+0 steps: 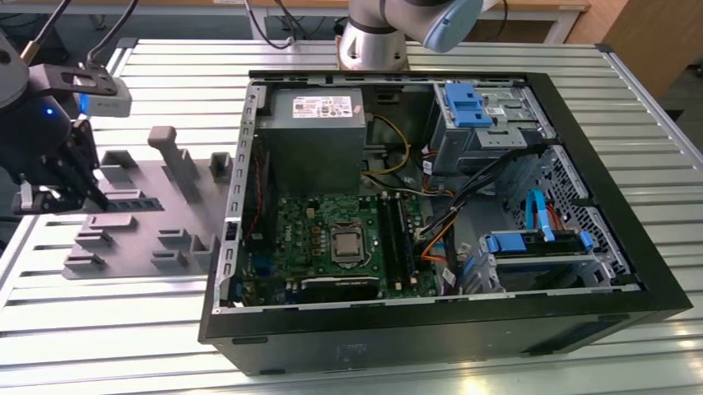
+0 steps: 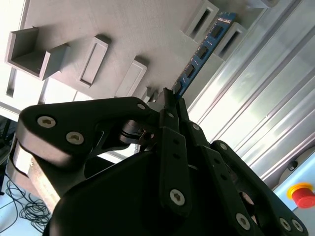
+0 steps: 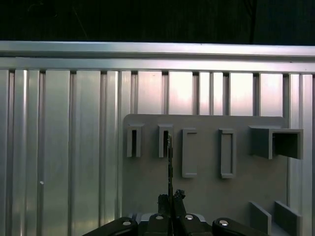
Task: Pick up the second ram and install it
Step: 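Pick up the second ram and move it above second insertion slot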
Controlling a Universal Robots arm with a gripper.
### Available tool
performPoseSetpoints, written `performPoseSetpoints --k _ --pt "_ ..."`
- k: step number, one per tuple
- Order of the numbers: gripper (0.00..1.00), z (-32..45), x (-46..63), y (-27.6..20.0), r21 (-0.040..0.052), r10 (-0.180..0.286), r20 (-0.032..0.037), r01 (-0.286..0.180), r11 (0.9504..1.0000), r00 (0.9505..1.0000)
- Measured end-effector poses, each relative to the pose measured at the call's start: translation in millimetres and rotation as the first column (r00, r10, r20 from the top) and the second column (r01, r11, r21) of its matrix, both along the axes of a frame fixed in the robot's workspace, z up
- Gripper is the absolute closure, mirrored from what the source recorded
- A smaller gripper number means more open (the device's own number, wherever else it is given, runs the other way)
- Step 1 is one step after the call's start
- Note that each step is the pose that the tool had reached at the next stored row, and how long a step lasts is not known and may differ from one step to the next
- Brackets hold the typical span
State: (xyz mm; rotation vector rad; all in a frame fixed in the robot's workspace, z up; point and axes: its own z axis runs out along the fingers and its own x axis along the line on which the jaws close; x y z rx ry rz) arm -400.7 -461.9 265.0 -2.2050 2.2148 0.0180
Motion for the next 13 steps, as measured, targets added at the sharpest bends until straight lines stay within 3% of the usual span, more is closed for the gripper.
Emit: performPoseSetpoints --k 13 --pt "0.86 7.6 0.0 0.0 0.0000 0.000 0.0000 0.000 1.0000 1.0000"
